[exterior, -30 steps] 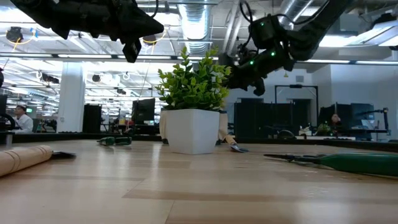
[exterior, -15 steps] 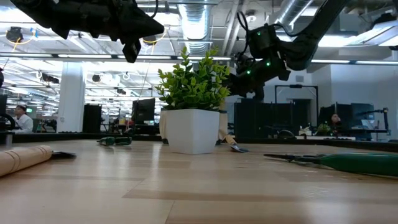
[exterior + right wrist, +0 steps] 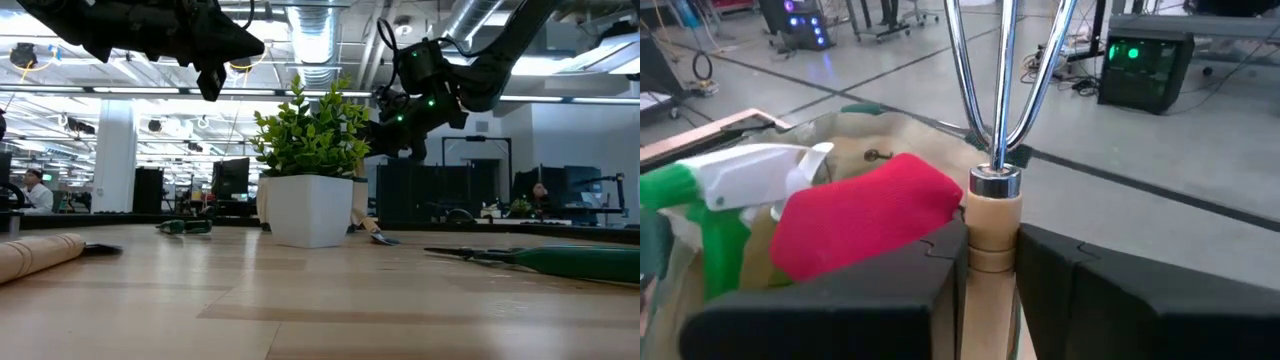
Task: Pick & Place Garden tools in Gardening bag
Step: Put the brown hand rake into the brown gardening bag
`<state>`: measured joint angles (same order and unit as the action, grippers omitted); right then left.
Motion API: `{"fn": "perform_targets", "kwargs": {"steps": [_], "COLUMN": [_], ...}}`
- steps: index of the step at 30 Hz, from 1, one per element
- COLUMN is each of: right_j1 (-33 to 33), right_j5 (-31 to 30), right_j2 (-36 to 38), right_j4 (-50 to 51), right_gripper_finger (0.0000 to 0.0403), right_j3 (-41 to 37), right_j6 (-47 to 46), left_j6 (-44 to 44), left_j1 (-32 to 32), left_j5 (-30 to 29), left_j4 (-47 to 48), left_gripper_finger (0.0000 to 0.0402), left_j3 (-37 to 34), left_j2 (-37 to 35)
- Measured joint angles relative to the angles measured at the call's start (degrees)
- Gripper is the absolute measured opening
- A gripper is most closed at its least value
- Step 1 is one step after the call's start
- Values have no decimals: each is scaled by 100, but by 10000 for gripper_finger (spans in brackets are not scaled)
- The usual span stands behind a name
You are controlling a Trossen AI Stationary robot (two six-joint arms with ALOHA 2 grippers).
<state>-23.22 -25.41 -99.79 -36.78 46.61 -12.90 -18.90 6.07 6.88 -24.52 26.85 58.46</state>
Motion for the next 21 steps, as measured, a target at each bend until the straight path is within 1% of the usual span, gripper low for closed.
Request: {"fn": "perform_targets", "kwargs": {"steps": [4,7,11,19,21], "right_j1": [0,27,76,98,98], "right_j5": [72,136,264,316,328], "right_j2": [-33,-230,-429,-450,-450], "right_j4": [127,108,-178,-290,-282], "right_gripper_finger": [51,51,51,51,58], "right_j3": [0,2,0,2,2], "right_j6": [1,-5,-67,-64,-64], "left_j6": [0,0,0,0,0], "left_j1": [0,0,0,0,0], "left_j5": [-1,-1,-1,-1,-1], "left_j4": [0,1,0,-1,-1], "left_gripper_finger": [2,2,2,2,2], "left_j3": [0,0,0,0,0], "left_j2": [0,0,0,0,0]}}
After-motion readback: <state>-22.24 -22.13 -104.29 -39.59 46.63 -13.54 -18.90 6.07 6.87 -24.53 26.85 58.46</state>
